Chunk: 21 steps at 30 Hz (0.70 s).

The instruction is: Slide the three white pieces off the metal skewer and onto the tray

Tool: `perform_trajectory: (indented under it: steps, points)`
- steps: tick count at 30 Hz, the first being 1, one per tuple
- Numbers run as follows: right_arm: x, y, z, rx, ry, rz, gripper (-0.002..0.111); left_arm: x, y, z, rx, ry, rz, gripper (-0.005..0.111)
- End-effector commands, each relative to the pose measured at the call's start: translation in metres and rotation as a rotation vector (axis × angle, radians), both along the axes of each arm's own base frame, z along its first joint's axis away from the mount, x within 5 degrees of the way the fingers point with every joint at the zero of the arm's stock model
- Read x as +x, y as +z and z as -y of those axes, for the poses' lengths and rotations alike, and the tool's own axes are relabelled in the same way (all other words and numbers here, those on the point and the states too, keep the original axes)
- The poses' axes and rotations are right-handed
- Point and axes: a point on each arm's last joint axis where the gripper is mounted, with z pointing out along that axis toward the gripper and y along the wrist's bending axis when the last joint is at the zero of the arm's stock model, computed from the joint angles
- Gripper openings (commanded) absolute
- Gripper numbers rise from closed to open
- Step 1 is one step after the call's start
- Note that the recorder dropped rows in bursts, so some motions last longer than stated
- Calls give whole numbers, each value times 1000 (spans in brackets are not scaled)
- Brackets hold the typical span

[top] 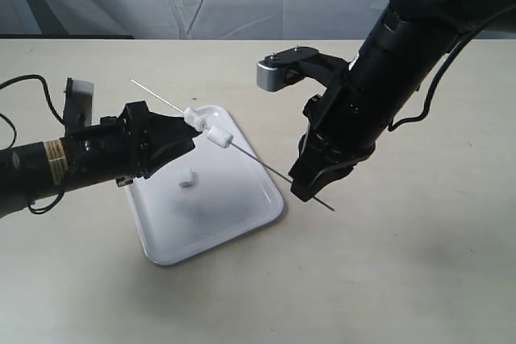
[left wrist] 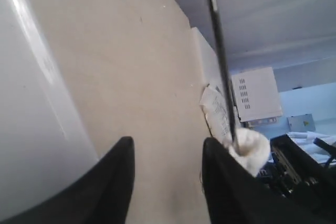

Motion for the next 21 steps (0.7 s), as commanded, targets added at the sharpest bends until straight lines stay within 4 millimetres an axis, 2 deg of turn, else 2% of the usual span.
perform_trajectory:
  steps: [1, 4, 9, 11, 19, 21]
  points:
    - [2, 2, 0, 6, -41, 20, -1, -5, 2, 1, 3, -68, -2, 41]
    - [2, 2, 0, 10, -47, 26, -1, -7, -5, -10, 33, -52, -61, 41]
    - [2, 2, 0, 9, -47, 27, -1, -14, -8, -34, -13, 6, -86, 41]
    - [2, 2, 0, 9, -47, 27, -1, -14, -8, -38, -12, 18, -90, 41]
    - [3, 3, -1, 19, -54, 28, -1, -18, 2, -18, -32, -27, -68, 41]
    - [3, 3, -1, 19, -54, 28, -1, -18, 6, -16, -40, -18, -54, 46]
